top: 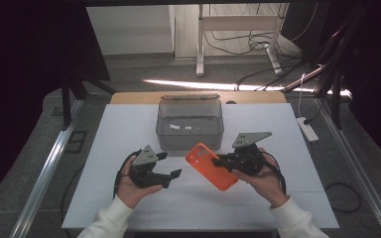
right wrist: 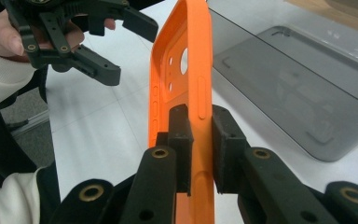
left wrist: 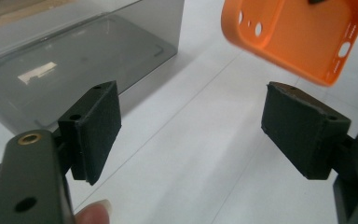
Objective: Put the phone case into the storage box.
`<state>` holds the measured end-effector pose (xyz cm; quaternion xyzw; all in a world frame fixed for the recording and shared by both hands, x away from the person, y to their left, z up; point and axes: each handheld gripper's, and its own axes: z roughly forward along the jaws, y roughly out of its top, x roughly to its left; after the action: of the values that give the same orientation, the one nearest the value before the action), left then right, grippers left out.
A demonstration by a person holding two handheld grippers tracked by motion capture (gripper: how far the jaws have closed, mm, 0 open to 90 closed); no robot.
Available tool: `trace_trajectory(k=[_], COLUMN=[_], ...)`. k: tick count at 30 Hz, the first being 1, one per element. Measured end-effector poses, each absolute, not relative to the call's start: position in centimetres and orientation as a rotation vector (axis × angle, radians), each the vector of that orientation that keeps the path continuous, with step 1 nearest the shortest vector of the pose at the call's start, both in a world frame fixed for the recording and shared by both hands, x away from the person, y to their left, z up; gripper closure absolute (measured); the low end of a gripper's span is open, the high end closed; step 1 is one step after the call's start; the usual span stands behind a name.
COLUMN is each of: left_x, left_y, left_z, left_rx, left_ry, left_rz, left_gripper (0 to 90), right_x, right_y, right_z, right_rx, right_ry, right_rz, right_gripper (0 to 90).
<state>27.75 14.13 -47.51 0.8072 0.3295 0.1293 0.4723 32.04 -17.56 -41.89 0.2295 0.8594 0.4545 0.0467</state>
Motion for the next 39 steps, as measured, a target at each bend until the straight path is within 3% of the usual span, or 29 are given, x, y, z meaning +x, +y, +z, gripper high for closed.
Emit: trace_trajectory(k=[26,39], left_x=[25.2,25.2], left_y=[19.4,19.3], left_z=[-50.8,-51.2], left_rx=[1.975,1.981], left_ry=[0.943,0.949], left_rz=[0.409,0.412], left_gripper=[19.1,18.5], right_x=[31.9,32.0], right_y=[-17.7,-17.7], right_z=[-41.7,-41.5], right_rx=[0.722,0.751], right_ry=[2.574,2.553], right_rz=[1.372,1.376], right_gripper=[80.2,80.2])
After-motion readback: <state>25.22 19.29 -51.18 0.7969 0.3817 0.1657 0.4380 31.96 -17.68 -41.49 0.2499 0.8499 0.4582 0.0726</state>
